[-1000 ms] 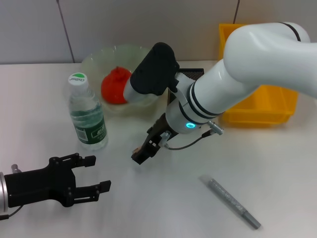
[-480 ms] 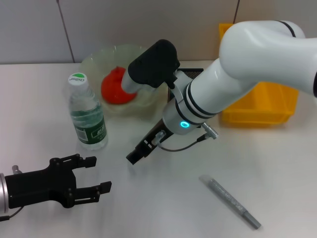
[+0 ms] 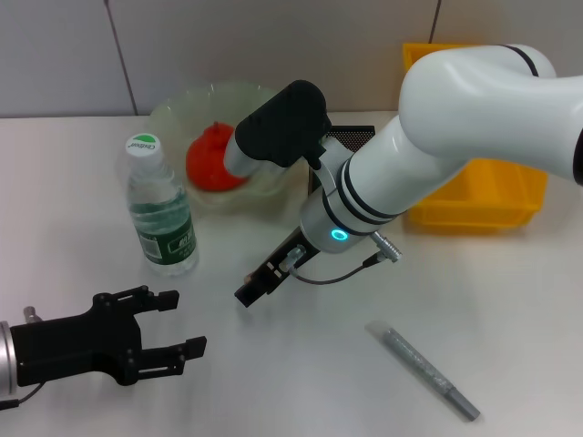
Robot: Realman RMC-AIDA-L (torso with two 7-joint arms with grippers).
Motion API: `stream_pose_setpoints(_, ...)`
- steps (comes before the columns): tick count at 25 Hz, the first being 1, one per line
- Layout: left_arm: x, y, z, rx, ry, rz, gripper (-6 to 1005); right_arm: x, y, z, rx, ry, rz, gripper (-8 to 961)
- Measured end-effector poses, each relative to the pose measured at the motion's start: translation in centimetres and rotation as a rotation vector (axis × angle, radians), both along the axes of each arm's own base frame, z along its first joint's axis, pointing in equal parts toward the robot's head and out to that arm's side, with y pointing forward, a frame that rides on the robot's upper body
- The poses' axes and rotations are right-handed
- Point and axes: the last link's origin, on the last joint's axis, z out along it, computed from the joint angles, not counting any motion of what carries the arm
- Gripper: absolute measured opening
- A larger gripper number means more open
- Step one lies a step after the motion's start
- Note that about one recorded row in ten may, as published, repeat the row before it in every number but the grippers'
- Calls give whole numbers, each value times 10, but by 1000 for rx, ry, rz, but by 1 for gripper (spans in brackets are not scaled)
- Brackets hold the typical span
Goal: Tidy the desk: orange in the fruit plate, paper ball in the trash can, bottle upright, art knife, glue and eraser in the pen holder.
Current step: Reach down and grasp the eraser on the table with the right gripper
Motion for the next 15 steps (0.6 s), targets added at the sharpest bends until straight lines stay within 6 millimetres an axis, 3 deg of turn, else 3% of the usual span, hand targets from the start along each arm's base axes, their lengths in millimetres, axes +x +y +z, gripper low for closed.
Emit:
stream_pose_setpoints(8,1,0,-1,-3,-3,-2,815,2,-2,-1,-8,-6,0,798)
stream_pose_setpoints(15,1,0,-2,-3,-3,-6,814,7,-4,-5,10,8,25,625)
